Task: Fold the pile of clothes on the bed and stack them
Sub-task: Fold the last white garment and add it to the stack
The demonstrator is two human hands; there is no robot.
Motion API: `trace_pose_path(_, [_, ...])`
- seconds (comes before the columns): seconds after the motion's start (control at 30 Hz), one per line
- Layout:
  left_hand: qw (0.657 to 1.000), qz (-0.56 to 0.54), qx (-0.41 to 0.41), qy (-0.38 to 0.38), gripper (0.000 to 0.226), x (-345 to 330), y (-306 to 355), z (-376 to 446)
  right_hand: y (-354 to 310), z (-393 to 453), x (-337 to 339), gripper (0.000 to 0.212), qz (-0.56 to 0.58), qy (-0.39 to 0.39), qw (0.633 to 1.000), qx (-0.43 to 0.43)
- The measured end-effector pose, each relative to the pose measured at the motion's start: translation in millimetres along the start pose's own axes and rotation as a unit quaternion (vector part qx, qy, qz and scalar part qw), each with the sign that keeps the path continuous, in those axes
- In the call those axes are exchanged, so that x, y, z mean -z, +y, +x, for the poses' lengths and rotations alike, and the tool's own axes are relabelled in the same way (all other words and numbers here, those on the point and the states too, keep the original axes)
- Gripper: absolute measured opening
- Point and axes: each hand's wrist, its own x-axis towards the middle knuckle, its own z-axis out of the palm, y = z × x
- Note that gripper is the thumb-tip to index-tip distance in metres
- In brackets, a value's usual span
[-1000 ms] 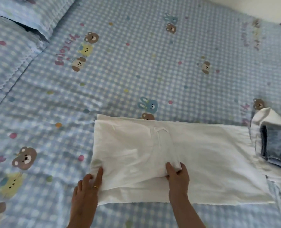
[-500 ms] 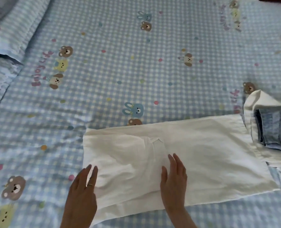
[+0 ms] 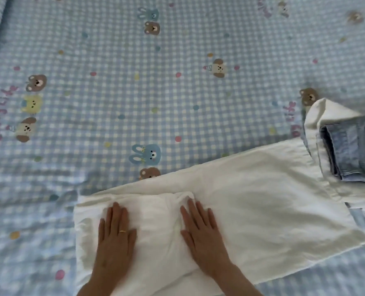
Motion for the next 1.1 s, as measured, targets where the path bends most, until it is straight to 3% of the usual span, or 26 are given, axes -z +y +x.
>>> trace_pose_path(0.07, [0.997, -0.009, -0.066, 0.033, 0.06, 10, 44, 11, 38, -21, 15, 0.053, 0.002, 0.012, 0.999, -0.04])
trace_pose_path(0.27, [0.972, 0.043, -0.229, -0.031, 0.065, 10, 184, 89, 168, -78, 67, 0.06, -0.033, 0.04, 0.975, -0.214])
trace_pose_path(0.37, [0.952, 0.052, -0.297, -0.059, 0.048, -7, 258, 130, 229, -96, 96, 0.062, -0.045, 0.067, 0.942, -0.326])
trace_pose_path(0.57, [0.959, 0.035, -0.275, -0.049, 0.056, -27, 385, 216, 283, -116, 93, 0.049, -0.071, 0.115, 0.931, -0.338])
trace_pose_path(0.7, [0.961, -0.087, -0.234, -0.122, 0.064, -20, 444, 249, 287, -117, 99, 0.054, 0.005, 0.171, 0.923, -0.345])
trace_pose_path(0.77, [0.958, -0.103, -0.212, -0.161, 0.058, -10, 454, 254, 285, -119, 108, 0.055, 0.079, 0.201, 0.915, -0.34])
trace_pose_path(0.87, [0.953, -0.098, -0.234, -0.166, 0.019, 16, 448, 253, 268, -126, 126, 0.057, 0.176, 0.261, 0.893, -0.321])
trace_pose_path(1.0, [0.94, -0.098, -0.31, -0.104, 0.021, 76, 397, 231, 211, -135, 155, 0.052, 0.235, 0.324, 0.875, -0.273])
trace_pose_path(1.1, [0.922, 0.028, -0.385, -0.034, 0.02, 118, 338, 208, 158, -139, 166, 0.045, 0.242, 0.332, 0.881, -0.236])
